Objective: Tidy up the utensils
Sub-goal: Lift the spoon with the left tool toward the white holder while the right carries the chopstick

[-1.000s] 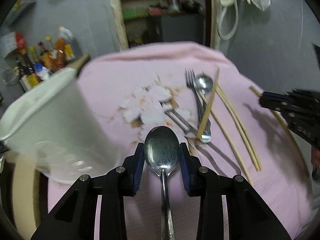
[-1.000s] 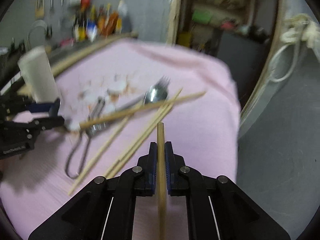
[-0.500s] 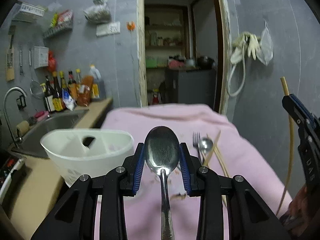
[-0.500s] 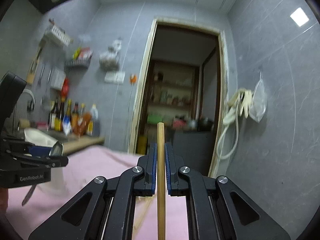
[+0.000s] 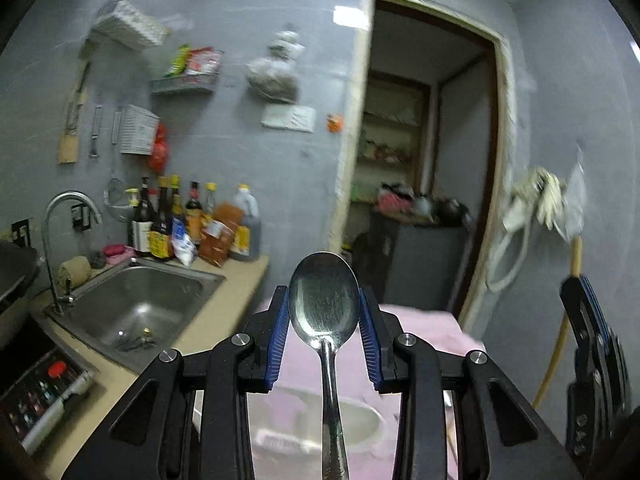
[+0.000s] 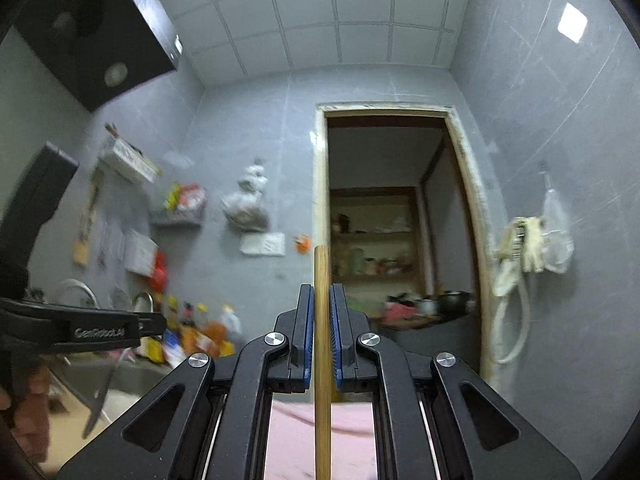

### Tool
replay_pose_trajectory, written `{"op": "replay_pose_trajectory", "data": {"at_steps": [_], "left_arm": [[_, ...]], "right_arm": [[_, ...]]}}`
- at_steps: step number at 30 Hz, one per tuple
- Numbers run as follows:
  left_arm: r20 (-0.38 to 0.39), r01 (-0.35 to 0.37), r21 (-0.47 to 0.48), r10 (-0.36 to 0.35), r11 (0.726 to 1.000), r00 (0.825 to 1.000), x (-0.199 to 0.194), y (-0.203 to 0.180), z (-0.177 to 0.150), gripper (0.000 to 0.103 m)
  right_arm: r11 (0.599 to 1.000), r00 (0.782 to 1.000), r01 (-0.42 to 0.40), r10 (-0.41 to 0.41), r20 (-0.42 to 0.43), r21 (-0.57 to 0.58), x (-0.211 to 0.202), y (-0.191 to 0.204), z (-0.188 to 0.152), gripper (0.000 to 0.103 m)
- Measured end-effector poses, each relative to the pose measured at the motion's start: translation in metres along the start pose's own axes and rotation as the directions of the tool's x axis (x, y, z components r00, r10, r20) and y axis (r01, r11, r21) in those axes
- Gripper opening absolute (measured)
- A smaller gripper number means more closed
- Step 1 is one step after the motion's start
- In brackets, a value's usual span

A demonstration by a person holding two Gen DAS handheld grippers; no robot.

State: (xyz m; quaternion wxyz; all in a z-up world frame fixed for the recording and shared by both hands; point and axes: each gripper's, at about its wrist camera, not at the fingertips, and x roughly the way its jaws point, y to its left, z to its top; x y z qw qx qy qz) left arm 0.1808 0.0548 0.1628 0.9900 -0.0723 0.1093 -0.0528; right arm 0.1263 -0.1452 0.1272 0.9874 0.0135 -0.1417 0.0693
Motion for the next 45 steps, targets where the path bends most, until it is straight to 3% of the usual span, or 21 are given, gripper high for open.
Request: {"op": "replay_pose_trajectory", "data": {"at_steps": [4,9,14,22,32,45], "left_arm": [[0.039,-0.036,-0.077,0.039,0.996,0.998,0.009,0.04,0.017,0.029],[0.054,-0.013,-0.198,0.025,0.98,0.998,0.031,0.083,0.018,0.029],[0.057,-0.013,-0.264,0.029,0.964,0.998,0.048,0.107,0.009,0.029],[0.043,-0.072,-0.275,0.087,0.959,0.995,0.061,0.114,-0.012,0.029],[0.038,-0.1,-0.271,0.114,0.957,0.993,0.065,0.112,-0.016,0.029],[0.007,-0.119,-0.257,0.125,0.959,0.992,0.074,0.111,-0.032,0.029]], "right_arm": [[0.994,0.996,-0.083,0.08,0.045,0.07,0.024,0.02,0.01,0.006],[0.96,0.979,-0.2,0.186,0.088,0.196,0.054,0.028,0.013,0.006],[0.918,0.963,-0.268,0.261,0.066,0.293,0.08,0.026,0.0,0.006],[0.908,0.964,-0.26,0.263,0.039,0.329,0.093,0.022,-0.016,0.006],[0.916,0.964,-0.264,0.242,0.107,0.302,0.1,0.029,0.003,0.006],[0.953,0.969,-0.229,0.242,-0.044,0.199,0.108,0.048,-0.017,0.006]]}}
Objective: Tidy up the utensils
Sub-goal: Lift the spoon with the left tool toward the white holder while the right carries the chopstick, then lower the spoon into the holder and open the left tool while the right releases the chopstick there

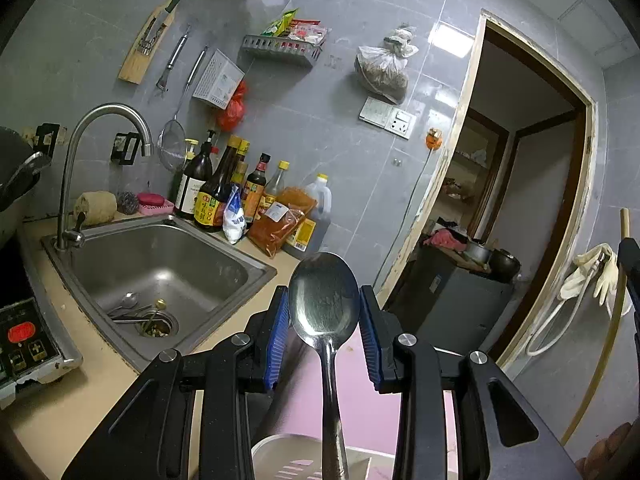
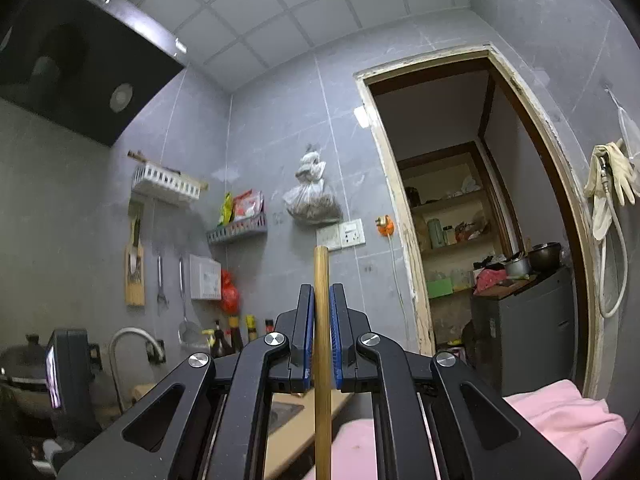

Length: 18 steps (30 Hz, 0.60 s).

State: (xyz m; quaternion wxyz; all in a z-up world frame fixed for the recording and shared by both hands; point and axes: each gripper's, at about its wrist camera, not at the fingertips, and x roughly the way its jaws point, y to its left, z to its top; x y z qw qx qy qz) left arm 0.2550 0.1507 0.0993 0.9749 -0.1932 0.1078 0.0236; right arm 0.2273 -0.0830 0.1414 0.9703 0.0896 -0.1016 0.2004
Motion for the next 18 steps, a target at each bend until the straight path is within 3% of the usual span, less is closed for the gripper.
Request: {"op": "replay_pose_trajectory", "data": {"at_steps": [12,18], "left_arm": [[-0.08,-0.022,0.067,0.027,0.998,0.996,-0.002,-0.005,-0.032,0.029],[-0.134,-0.01,0.057,0.018,0.998,0.991,-0.01,-0.002,-0.047,0.03]], "right_arm": [[0.996,0.991,-0.039,0.028,-0.133,-0.08,-0.019,-0.001,-0.034,0.006],[0.995,0.979,-0.037,0.018,-0.203,-0.09,-0.032,0.0,-0.048,0.007]]}}
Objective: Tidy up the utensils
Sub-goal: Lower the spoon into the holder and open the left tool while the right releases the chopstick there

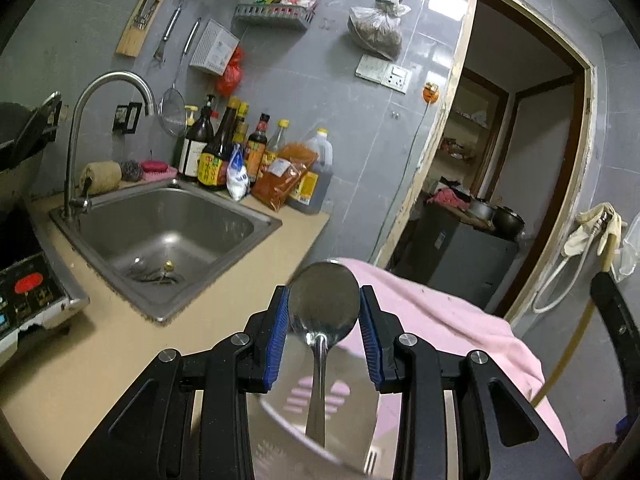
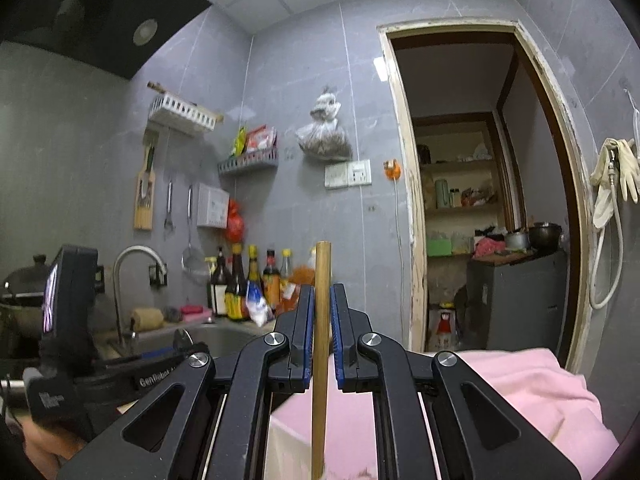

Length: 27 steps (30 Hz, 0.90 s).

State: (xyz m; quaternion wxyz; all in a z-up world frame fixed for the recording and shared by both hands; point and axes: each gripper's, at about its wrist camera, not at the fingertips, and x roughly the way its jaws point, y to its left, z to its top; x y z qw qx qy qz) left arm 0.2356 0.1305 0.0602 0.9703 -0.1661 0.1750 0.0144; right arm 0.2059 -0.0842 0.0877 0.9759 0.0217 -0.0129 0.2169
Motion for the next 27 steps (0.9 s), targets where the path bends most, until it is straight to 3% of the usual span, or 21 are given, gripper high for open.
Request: {"op": "replay_pose_trajectory", "data": {"at_steps": [2,6,14,16,18,19,22,24,27], "left_arm": [[-0.015,-0.001,0.013,0.001,1.0,1.0,-0.001,0.0,-0.003,0.031],[-0.008,0.019,0.024,-0.018,1.0,1.0,-0.011,0.0,-0.005,0.043],[0.021,0.023,0.025,-0.024,0.999,0.999,-0.03,0.0,0.0,0.05],[0.038,0.022,0.04,-0.023,0.999,0.999,-0.038,-0.005,0.002,0.055],[0.062,0.028,0.061,-0.032,0.998,0.998,-0.047,-0.013,0.003,0.061],[0.074,0.03,0.073,-0.035,0.997,0.997,-0.051,-0.018,0.002,0.066],[0.107,0.047,0.115,-0.059,0.992,0.992,-0.064,-0.039,0.0,0.074],[0.116,0.063,0.139,-0.079,0.988,0.99,-0.069,-0.053,-0.001,0.078],[0.129,0.086,0.181,-0.11,0.98,0.986,-0.074,-0.075,-0.006,0.086]], "right_arm": [[1.0,1.0,-0.005,0.005,-0.021,0.003,-0.001,0.002,-0.003,0.008],[1.0,0.999,-0.021,0.021,-0.041,0.017,-0.007,0.004,-0.005,0.025],[0.999,0.999,-0.017,0.018,-0.036,0.038,-0.024,-0.001,-0.003,0.026],[0.999,0.999,-0.004,0.005,-0.038,0.042,-0.028,-0.005,-0.001,0.034],[0.999,1.0,0.008,-0.006,-0.029,0.049,-0.036,-0.01,0.001,0.05],[0.999,1.0,0.018,-0.017,-0.02,0.05,-0.041,-0.014,0.002,0.05],[0.997,0.998,0.064,-0.064,-0.009,0.031,-0.054,-0.024,0.007,0.061],[0.994,0.994,0.105,-0.105,0.004,0.019,-0.067,-0.035,0.011,0.079],[0.983,0.983,0.183,-0.183,0.028,-0.02,-0.088,-0.051,0.017,0.088]]}}
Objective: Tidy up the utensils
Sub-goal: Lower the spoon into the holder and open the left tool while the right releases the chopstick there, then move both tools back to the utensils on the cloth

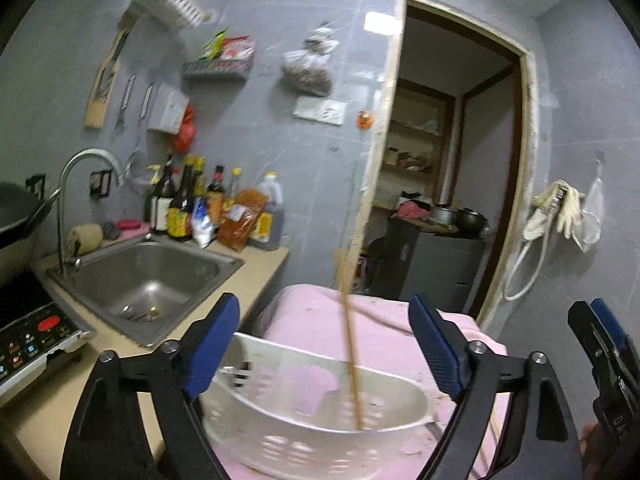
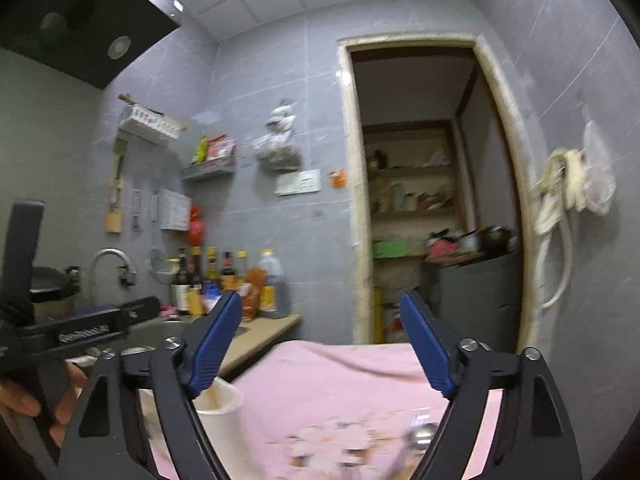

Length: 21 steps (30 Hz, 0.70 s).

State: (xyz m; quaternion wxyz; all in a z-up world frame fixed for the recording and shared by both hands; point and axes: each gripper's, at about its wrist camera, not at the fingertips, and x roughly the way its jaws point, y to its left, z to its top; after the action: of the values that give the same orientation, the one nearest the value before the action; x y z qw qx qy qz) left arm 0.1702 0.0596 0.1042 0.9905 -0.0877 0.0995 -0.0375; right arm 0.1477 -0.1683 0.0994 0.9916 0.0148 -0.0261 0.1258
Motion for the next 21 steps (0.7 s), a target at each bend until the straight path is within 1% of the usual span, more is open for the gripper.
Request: {"op": "replay_pose_trajectory", "data": {"at_steps": [1,2,3,6,9,11,13,16,19,20,21], "left_arm": [[0.002,0.01,0.011,-0.01,1.0,1.0,-0.001,-0.006,0.0,0.088],[0.001,0.026,0.025,-0.026,0.999,1.0,-0.001,-0.015,-0.002,0.089],[-0.005,0.042,0.036,-0.041,0.998,0.999,0.0,-0.022,-0.003,0.089],[-0.043,0.095,0.059,-0.092,0.994,0.995,0.008,-0.045,-0.008,0.089],[-0.106,0.15,0.062,-0.143,0.987,0.984,0.02,-0.067,-0.017,0.089],[-0.147,0.174,0.072,-0.163,0.982,0.976,0.028,-0.082,-0.025,0.089],[-0.202,0.194,0.086,-0.173,0.977,0.964,0.039,-0.098,-0.035,0.089],[-0.269,0.202,0.124,-0.163,0.972,0.949,0.05,-0.118,-0.054,0.089],[-0.337,0.208,0.163,-0.144,0.964,0.93,0.063,-0.133,-0.072,0.089],[-0.357,0.207,0.176,-0.134,0.962,0.925,0.066,-0.137,-0.079,0.089],[-0.383,0.204,0.191,-0.119,0.96,0.916,0.072,-0.141,-0.086,0.089]], "right_arm": [[1.0,1.0,0.023,-0.023,0.005,-0.015,-0.005,-0.006,0.002,0.091],[0.999,0.999,0.046,-0.046,0.009,-0.029,-0.011,-0.014,0.004,0.098],[0.997,0.998,0.063,-0.063,0.01,-0.037,-0.015,-0.021,0.005,0.103],[0.992,0.993,0.114,-0.114,0.002,-0.055,-0.03,-0.047,0.01,0.103],[0.985,0.987,0.156,-0.158,-0.033,-0.073,-0.04,-0.074,0.013,0.103],[0.984,0.984,0.166,-0.171,-0.059,-0.071,-0.043,-0.089,0.013,0.103],[0.982,0.979,0.177,-0.183,-0.093,-0.072,-0.044,-0.104,0.01,0.103],[0.981,0.967,0.18,-0.19,-0.169,-0.069,-0.039,-0.126,-0.002,0.103],[0.985,0.949,0.165,-0.175,-0.261,-0.06,-0.029,-0.143,-0.018,0.103],[0.987,0.939,0.154,-0.163,-0.304,-0.056,-0.023,-0.149,-0.025,0.103],[0.988,0.931,0.147,-0.156,-0.329,-0.053,-0.018,-0.15,-0.03,0.103]]}}
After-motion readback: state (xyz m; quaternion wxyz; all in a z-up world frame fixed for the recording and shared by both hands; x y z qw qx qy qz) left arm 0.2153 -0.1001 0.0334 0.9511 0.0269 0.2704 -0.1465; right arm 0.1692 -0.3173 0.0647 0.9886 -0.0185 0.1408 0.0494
